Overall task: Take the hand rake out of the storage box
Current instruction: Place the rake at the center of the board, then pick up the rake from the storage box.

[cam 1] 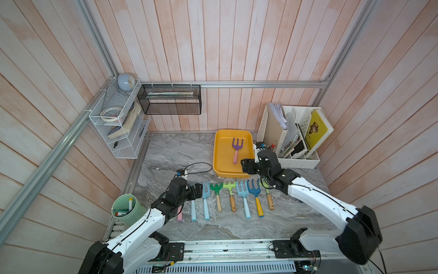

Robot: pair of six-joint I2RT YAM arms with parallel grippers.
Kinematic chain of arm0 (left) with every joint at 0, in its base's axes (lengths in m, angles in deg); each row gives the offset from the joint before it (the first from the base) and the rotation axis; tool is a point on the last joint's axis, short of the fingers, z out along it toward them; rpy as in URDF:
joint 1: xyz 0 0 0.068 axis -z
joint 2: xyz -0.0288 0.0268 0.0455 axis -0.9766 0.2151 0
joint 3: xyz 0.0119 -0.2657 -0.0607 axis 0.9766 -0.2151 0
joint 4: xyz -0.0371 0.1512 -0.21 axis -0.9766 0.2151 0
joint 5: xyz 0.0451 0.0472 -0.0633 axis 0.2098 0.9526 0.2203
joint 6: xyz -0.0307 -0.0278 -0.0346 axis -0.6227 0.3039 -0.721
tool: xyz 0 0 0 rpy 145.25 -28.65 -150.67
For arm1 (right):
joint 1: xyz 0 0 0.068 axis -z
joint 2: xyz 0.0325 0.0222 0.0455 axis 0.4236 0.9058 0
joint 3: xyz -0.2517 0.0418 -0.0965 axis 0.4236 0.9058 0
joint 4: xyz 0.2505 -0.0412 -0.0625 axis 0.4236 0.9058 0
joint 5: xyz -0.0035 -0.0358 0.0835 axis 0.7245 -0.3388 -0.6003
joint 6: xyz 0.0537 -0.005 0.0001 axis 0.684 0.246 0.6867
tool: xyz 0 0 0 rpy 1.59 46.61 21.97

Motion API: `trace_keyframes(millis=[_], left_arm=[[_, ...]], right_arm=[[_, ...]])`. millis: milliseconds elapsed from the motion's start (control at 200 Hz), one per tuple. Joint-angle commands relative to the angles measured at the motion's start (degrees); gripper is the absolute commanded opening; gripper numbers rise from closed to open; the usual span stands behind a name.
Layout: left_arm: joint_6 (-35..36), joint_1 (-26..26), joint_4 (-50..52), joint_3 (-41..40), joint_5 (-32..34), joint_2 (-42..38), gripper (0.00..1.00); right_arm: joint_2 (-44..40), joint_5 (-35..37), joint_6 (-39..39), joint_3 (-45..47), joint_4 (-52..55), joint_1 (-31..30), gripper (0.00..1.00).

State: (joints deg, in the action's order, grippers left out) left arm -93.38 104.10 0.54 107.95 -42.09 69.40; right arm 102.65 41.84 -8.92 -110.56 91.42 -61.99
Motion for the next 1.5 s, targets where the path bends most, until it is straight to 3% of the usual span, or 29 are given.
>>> trace_keyframes(millis=[0,160,335,720,835,900,1030,1250,1345,1490], left_arm=[[0.4,-0.3,-0.4,-0.8,0.3,-0.5,1.00],[0.2,-0.3,0.2,-0.9,0.9,-1.5,1.00],[0.3,-0.3,0.0,-1.2,1.0,-2.0,1.00],[0.4,-0.3,-0.2,-1.0,1.4,-0.8,1.00],[0.4,-0.3,-0.1,-0.9,1.6,-0.7,1.00],[0.4,-0.3,0.0,-1.0,1.8,-0.7,1.00],[0.5,-0.3,-0.1,-0.9,1.9,-0.5,1.00],[0.5,-0.3,-0.1,-0.9,1.8,-0.6,1.00],[0.4,-0.3,-0.1,-0.9,1.7,-0.8,1.00],[0.3,-0.3,-0.6,-1.3,1.3,-1.1,1.00]], right_arm=[[13.8,6.9,5.4,-9.8,5.1,-0.2,0.80],[32.2,11.5,7.3,-26.6,12.6,1.1,0.73],[44.1,12.6,6.5,-36.8,14.7,3.7,0.61],[55.8,4.6,1.1,-47.1,12.6,6.4,0.53],[58.4,4.0,0.7,-50.8,15.5,6.3,0.45],[59.1,3.8,1.0,-52.3,17.9,6.4,0.35],[56.3,3.3,0.2,-50.1,18.2,6.1,0.12],[43.7,5.1,-3.6,-42.2,18.4,3.8,0.00],[32.3,7.7,-7.0,-31.3,15.9,1.5,0.00],[9.0,8.6,-10.9,-6.6,9.1,0.4,0.00]])
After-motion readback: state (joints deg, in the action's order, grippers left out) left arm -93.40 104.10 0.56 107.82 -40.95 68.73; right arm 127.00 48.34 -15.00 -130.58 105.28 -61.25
